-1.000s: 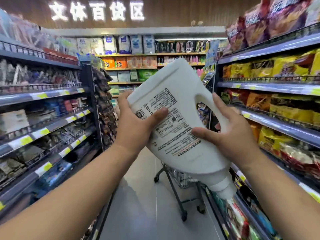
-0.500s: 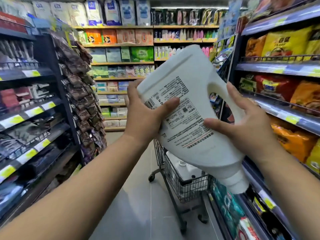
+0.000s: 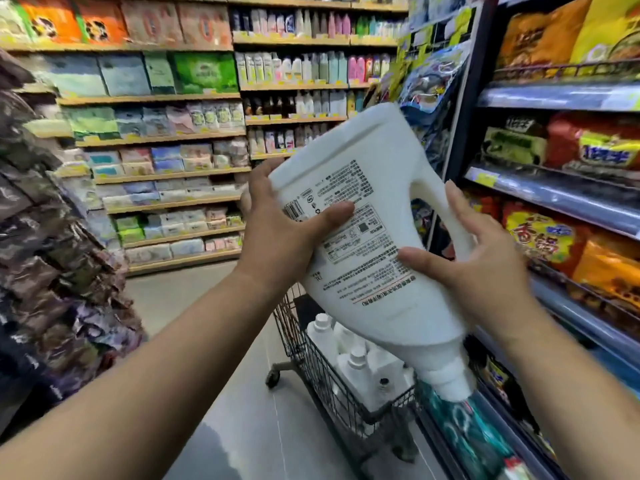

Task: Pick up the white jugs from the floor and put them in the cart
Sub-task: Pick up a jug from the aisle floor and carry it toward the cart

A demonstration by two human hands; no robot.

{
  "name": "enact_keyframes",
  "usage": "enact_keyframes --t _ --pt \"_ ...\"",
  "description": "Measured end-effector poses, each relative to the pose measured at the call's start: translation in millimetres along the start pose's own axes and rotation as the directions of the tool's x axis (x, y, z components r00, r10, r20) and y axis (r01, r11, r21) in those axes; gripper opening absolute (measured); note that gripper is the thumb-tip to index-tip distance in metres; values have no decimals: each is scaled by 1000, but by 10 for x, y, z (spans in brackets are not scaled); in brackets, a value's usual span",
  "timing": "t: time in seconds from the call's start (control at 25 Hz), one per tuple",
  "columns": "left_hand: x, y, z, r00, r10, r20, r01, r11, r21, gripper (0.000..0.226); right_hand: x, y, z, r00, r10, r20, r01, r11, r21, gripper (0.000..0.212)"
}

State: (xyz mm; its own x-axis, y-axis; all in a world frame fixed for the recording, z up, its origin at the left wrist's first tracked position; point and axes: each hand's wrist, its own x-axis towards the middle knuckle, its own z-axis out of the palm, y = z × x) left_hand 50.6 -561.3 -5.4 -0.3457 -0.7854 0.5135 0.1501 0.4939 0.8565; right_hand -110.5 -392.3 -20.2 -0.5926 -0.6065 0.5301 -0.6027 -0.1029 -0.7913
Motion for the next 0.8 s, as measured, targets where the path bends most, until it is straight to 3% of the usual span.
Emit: enact_keyframes --t 0.2,0.44,0.8 --pt "761 -786 295 992 -76 96 76 997 2 95 647 667 425 995 95 -19 -96 995 -14 114" --pt "1496 -1783 877 979 -175 109 181 982 -46 84 1471 1688 786 983 183 -9 -184 981 -57 121" --pt "2318 -3215 1429 884 -429 184 436 900 5 74 2304 3074 1477 909 414 54 -405 905 -131 122"
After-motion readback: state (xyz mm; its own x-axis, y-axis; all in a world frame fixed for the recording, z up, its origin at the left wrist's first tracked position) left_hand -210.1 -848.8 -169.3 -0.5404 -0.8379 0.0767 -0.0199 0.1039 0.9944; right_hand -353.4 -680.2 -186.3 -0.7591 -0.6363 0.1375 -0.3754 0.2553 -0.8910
